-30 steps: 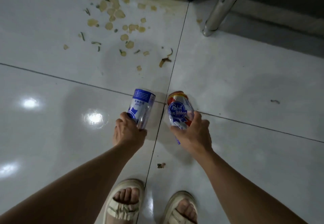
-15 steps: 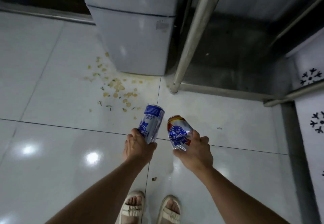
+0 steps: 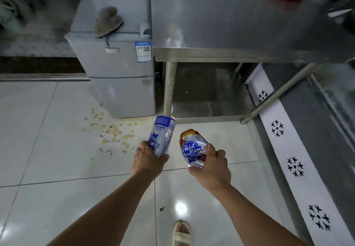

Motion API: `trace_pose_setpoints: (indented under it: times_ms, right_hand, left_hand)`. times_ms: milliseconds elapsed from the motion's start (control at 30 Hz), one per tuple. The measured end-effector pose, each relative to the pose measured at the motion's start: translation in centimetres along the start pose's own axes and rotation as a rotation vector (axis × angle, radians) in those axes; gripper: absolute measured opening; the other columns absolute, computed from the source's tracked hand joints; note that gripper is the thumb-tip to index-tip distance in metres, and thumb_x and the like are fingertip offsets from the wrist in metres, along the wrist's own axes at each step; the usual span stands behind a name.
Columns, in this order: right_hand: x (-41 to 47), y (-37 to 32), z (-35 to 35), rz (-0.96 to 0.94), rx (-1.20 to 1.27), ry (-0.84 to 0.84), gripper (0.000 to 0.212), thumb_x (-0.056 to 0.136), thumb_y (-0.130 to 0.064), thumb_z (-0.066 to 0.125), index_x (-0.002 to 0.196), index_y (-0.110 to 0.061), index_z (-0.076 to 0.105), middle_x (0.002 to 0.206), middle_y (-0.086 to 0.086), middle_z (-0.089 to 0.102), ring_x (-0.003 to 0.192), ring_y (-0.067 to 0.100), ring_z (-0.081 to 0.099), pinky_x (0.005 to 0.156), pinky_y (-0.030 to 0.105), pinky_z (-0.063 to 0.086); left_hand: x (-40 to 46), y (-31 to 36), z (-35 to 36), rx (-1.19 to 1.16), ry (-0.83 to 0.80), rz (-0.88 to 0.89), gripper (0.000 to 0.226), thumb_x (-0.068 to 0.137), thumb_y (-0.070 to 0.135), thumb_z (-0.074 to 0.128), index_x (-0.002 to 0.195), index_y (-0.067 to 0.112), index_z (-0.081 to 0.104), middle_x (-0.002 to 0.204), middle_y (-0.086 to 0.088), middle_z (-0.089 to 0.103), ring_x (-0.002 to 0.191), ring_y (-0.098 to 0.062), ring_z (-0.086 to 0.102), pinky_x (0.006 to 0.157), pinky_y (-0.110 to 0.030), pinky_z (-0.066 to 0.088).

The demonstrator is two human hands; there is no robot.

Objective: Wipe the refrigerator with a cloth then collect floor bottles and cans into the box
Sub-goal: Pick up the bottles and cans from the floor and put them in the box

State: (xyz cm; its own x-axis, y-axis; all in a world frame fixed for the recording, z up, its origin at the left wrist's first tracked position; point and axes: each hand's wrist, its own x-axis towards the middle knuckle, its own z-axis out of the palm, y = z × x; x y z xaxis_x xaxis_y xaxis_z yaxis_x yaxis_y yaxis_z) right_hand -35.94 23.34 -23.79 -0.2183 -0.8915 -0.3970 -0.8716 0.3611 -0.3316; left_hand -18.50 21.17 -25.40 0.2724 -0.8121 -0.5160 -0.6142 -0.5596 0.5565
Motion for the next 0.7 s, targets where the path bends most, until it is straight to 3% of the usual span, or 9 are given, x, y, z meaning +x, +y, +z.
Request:
trace_pose_setpoints:
  times_ms: [433, 500, 700]
  right_hand:
    - [-21.4, 1.3, -7.5, 0.318, 0.176, 0.343, 0.094, 0.067, -0.052, 0.074, 0.141, -0.019, 0.026, 0.127, 0.011, 0.038, 0.113, 0.024, 0.05, 0.082, 0.031, 0.051]
    - [-25.3, 2.6, -8.8, 0.379, 0.209, 0.393, 0.094, 0.067, -0.052, 0.074, 0.141, -0.02, 0.025, 0.128, 0.011, 0.038, 0.114, 0.024, 0.049, 0.083, 0.032, 0.051]
    - [-36.4, 8.5, -11.9, 0.55, 0.326, 0.552, 0.09, 0.064, -0.049, 0.076, 0.136, -0.024, 0.029, 0.122, 0.009, 0.038, 0.112, 0.025, 0.049, 0.082, 0.033, 0.049]
  left_hand:
    - [-16.3, 2.4, -8.2, 0.106, -0.217, 0.382, 0.067, 0.071, 0.039, 0.075, 0.123, 0.017, 0.038, 0.111, -0.006, 0.061, 0.088, -0.023, 0.065, 0.08, -0.038, 0.056]
    - [-19.7, 3.3, -8.3, 0.111, -0.271, 0.458, 0.067, 0.071, 0.038, 0.076, 0.124, 0.018, 0.04, 0.111, -0.005, 0.061, 0.085, -0.02, 0.065, 0.076, -0.034, 0.057]
    - [-30.2, 5.9, -5.6, 0.204, -0.453, 0.639, 0.067, 0.073, 0.044, 0.074, 0.126, 0.016, 0.043, 0.111, -0.011, 0.062, 0.093, -0.026, 0.065, 0.083, -0.04, 0.056]
